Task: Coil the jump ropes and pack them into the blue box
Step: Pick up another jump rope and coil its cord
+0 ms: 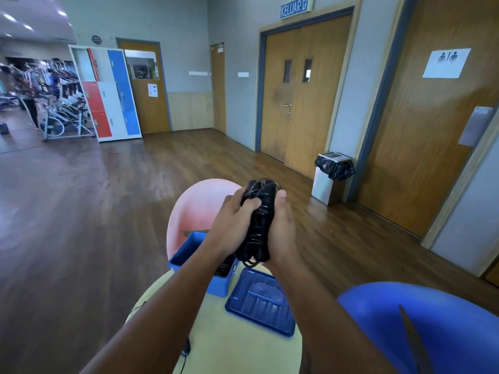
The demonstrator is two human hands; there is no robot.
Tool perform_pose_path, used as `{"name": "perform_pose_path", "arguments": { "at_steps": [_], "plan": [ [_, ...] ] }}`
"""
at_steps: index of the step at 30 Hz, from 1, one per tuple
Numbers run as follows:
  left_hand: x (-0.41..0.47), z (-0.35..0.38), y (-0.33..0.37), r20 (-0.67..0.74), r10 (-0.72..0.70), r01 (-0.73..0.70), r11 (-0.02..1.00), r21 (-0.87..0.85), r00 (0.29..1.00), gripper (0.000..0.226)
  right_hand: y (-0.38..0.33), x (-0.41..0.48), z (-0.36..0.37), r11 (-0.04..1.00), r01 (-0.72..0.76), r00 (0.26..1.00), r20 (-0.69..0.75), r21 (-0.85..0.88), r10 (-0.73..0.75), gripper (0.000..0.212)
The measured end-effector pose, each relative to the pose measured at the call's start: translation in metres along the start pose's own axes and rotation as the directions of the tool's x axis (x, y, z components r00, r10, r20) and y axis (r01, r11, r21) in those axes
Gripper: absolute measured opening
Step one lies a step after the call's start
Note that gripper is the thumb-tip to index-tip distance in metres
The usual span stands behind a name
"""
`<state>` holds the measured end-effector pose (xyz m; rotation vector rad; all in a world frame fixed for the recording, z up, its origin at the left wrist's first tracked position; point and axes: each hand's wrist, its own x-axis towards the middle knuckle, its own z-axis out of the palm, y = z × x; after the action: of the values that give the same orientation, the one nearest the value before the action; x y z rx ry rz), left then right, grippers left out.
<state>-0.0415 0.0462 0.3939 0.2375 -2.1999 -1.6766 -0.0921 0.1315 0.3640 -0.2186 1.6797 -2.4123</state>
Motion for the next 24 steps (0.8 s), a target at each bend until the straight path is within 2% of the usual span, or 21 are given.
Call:
{"name": "perform_pose_path", "arguments": {
  "at_steps": [3,5,8,10,13,15,18,20,24],
  "plan": [
    [-0.001,0.005,0.001,0.044,-0.105,0.108,0.990,-0.086,0.994,0.049,0.001,0.001,-0.005,0.991,0.016,1.000,-0.015,-0.132,-0.018,0.053],
    [0.001,0.014,-0.004,-0.004,-0.148,0.147,0.985,-0.089,0.989,0.053,0.002,-0.001,-0.007,0.985,0.021,1.000,-0.001,-0.173,-0.021,0.054],
    [0.001,0.031,-0.013,-0.158,-0.124,0.119,0.992,-0.042,0.980,0.060,0.003,-0.002,-0.009,0.981,0.020,0.999,-0.026,-0.192,-0.025,0.045],
    [0.002,0.041,-0.018,-0.213,-0.098,0.093,0.995,-0.033,0.972,0.061,0.005,0.000,-0.013,0.979,0.030,0.998,-0.050,-0.202,-0.041,0.044],
    [0.006,0.051,-0.023,-0.273,-0.045,0.048,0.999,0.006,0.961,0.050,0.006,0.002,-0.020,0.975,0.026,0.997,-0.068,-0.220,-0.042,0.058],
    [0.008,0.057,-0.024,-0.278,-0.016,0.030,0.998,0.046,0.960,0.047,0.008,0.004,-0.025,0.980,-0.001,0.996,-0.084,-0.199,-0.016,0.060],
    [0.008,0.063,-0.027,-0.264,0.021,0.012,0.993,0.122,0.964,0.043,0.014,0.009,-0.036,0.990,-0.034,0.995,-0.100,-0.137,0.020,0.040],
    [0.009,0.067,-0.029,-0.244,0.026,0.010,0.989,0.145,0.969,0.042,0.019,0.011,-0.042,0.992,-0.051,0.993,-0.108,-0.115,0.038,0.037],
    [0.012,0.068,-0.031,-0.160,-0.063,0.082,0.990,0.113,0.985,0.036,0.033,0.017,-0.053,0.995,-0.100,0.985,-0.141,0.025,0.102,0.035]
  ]
}}
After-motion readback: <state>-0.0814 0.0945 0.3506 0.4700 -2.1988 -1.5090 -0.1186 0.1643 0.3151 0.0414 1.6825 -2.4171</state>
